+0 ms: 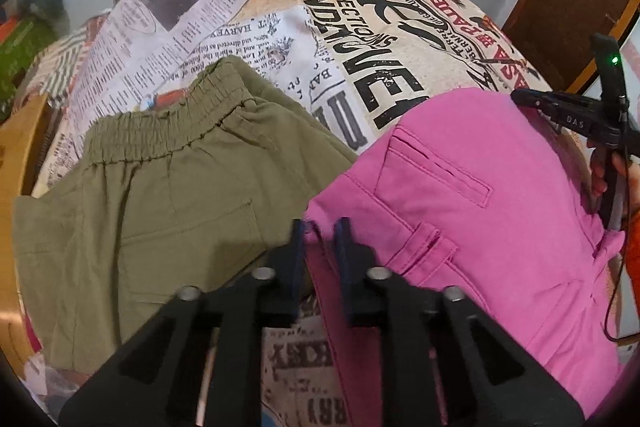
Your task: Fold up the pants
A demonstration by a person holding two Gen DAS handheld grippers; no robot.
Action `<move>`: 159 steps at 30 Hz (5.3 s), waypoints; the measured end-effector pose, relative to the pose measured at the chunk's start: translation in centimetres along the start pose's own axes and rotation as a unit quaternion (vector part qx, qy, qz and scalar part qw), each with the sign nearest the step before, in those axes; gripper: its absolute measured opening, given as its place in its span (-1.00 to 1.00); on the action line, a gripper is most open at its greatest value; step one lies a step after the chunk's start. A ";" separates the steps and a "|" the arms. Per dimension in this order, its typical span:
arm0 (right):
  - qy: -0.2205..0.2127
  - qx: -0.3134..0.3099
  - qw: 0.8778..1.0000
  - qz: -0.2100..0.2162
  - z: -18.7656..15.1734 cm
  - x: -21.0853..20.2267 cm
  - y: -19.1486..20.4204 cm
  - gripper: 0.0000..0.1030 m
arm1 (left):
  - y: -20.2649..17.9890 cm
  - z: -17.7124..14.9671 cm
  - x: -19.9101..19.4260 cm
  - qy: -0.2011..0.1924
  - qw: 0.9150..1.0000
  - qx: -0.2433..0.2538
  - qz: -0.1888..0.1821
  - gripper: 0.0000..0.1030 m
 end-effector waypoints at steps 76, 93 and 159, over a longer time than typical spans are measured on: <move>-0.052 0.001 0.998 0.045 -22.4 -27.1 8.3 -0.57 | -12.6 -20.3 -23.6 -0.088 0.991 0.097 0.041 -0.62; -0.021 -0.070 0.994 0.081 -22.8 -22.2 15.9 -0.25 | -18.2 -19.4 -18.0 -0.074 0.964 0.236 0.102 0.28; -0.027 -0.034 0.992 0.120 -24.6 -25.9 15.4 -0.72 | -20.7 -23.4 -23.1 -0.074 0.984 0.158 -0.036 -0.65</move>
Point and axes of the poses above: each gripper's, at about its wrist camera, not at the fingertips, and x roughly the way its jaws point, y to its left, z to its top, the point moved 9 cm from there along x, roughly the way its jaws point, and after that the axes turned 3 degrees about x, right-handed, at the moved point
